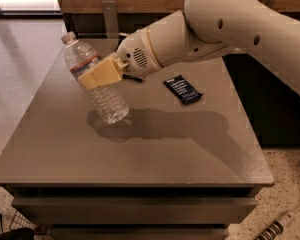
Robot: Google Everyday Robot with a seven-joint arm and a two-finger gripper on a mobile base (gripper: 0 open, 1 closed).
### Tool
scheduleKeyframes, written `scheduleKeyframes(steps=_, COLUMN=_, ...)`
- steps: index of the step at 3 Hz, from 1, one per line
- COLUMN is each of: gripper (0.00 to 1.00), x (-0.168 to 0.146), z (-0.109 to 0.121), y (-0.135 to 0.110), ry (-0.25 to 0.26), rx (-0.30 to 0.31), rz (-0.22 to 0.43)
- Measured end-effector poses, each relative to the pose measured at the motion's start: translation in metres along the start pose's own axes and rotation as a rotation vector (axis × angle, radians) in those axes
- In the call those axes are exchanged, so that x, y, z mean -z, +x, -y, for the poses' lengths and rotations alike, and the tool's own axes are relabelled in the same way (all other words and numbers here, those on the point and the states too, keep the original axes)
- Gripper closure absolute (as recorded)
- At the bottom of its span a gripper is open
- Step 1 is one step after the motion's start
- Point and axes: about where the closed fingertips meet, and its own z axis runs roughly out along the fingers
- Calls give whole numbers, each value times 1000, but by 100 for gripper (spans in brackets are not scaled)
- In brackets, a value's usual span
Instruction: Place water bottle upright
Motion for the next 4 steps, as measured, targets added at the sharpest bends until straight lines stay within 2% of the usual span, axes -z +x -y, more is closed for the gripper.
scheduleKeyframes(steps=1, gripper=100, x=-3, z=-2, y=3, ry=-11, rx=11, rz=151)
scheduleKeyframes(steps=2, gripper=100, x=-2, z=-3, y=6, ry=11, rx=52, rz=265)
scheduleKeyframes(steps=4, gripper=100, x=-14, z=-1, y=21, ry=61, rx=87, rz=352)
